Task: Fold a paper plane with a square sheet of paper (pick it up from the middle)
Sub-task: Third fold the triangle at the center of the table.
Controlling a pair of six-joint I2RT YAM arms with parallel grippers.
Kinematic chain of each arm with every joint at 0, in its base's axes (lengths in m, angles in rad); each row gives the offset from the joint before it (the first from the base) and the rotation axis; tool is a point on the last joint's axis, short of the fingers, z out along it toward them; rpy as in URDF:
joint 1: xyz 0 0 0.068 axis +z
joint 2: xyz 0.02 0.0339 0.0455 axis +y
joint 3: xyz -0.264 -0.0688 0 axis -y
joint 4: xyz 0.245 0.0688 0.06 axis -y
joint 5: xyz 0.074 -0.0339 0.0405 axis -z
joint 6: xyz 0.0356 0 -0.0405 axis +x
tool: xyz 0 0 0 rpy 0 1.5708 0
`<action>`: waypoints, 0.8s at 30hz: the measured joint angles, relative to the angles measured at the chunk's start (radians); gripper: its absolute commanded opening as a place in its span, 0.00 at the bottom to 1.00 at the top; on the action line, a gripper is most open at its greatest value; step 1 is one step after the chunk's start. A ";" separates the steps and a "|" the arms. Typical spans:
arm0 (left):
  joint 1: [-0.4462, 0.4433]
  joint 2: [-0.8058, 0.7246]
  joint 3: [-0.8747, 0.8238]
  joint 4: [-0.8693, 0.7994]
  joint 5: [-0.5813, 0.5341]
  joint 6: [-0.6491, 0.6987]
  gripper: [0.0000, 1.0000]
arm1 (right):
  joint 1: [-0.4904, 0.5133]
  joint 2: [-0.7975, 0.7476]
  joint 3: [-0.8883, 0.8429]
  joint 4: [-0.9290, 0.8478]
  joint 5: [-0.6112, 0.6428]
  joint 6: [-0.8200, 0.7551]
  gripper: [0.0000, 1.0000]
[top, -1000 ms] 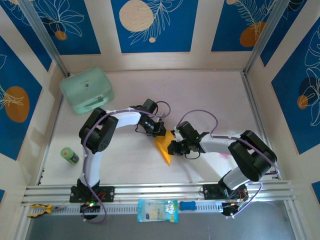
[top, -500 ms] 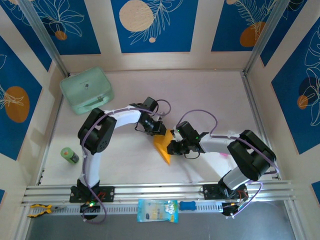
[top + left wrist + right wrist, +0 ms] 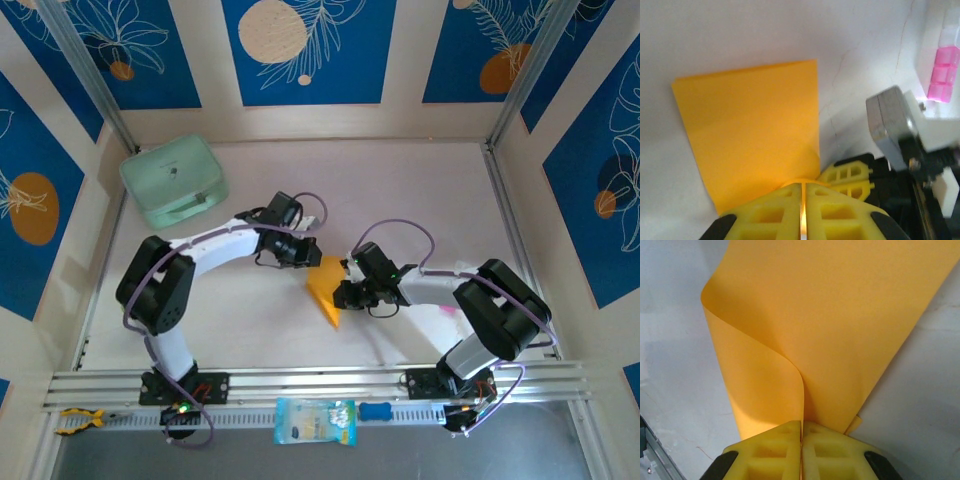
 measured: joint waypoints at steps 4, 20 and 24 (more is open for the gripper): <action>0.000 -0.067 -0.134 0.103 0.049 -0.080 0.02 | 0.000 0.000 -0.001 0.003 0.000 0.005 0.09; -0.011 -0.108 -0.350 0.399 0.137 -0.282 0.01 | 0.000 0.000 -0.003 0.006 0.000 0.019 0.08; -0.019 -0.095 -0.350 0.428 0.148 -0.285 0.01 | -0.001 0.000 -0.003 0.005 0.000 0.019 0.08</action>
